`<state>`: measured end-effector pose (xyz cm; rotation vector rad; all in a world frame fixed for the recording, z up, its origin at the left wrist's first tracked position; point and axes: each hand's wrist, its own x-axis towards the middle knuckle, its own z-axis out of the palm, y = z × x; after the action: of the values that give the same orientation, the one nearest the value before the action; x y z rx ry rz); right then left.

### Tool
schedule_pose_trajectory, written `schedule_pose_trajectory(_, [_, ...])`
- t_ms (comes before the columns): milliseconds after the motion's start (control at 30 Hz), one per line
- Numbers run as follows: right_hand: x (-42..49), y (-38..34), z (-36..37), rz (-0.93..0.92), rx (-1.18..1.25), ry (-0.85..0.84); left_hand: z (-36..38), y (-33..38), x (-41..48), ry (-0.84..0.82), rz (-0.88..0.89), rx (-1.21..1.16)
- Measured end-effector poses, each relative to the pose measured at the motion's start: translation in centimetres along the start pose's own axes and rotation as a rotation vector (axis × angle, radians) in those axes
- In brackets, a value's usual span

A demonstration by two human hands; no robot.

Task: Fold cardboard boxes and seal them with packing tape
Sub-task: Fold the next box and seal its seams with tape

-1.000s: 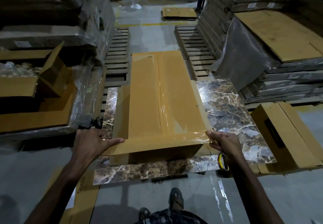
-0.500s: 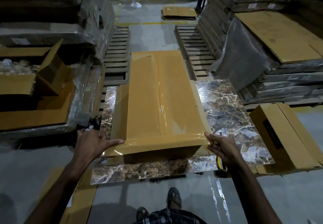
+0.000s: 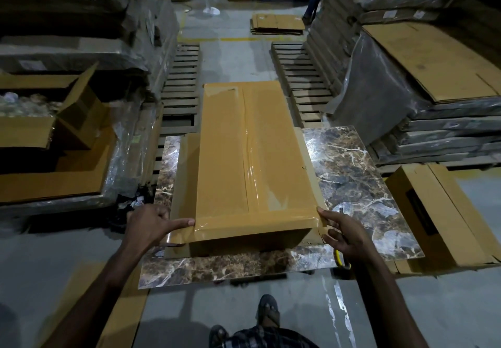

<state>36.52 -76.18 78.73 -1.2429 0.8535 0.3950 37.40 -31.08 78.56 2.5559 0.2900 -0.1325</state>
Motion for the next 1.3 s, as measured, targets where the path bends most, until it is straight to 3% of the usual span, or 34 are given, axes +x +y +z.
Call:
schedule_pose_trajectory(267, [0.0,1.0,0.2,-0.089,-0.043,0.131,-0.5,0.6,-0.3,0.006,-0.031,-0.039])
schedule_pose_trajectory(433, [0.9,5.3,-0.2,-0.339,-0.288,0.356,-0.6,0.6,-0.2,0.008,-0.031,-0.031])
schedule_pose_trajectory(533, [-1.1,6.6,0.7,-0.638,-0.273,0.526,-0.4,0.6,-0.2,0.018,-0.017,-0.018])
schedule_pose_trajectory(667, [-3.2,6.1,2.9,-0.869,-0.303,0.404,-0.1,0.6,-0.2,0.028,-0.005,-0.015])
schedule_pose_trajectory(800, [-3.5,6.1,4.7,-0.799,-0.278,0.255,0.3,0.4,0.1,0.010,0.002,-0.052])
schedule_pose_trajectory(1033, [-2.0,5.3,2.5,-0.763,-0.272,0.254,1.7,1.9,-0.9,-0.021,-0.032,-0.152])
schedule_pose_trajectory(1100, [-1.1,4.2,1.1,-0.796,-0.415,0.303,2.9,3.4,-1.7,-0.029,-0.035,-0.183])
schedule_pose_trajectory(1233, [0.3,3.1,-0.2,-1.000,-1.040,0.463,5.9,7.0,-3.0,-0.007,-0.023,-0.228])
schedule_pose_trajectory(1300, [0.6,2.9,-0.4,-1.012,-1.136,0.489,7.0,8.1,-3.4,0.010,-0.052,-0.241])
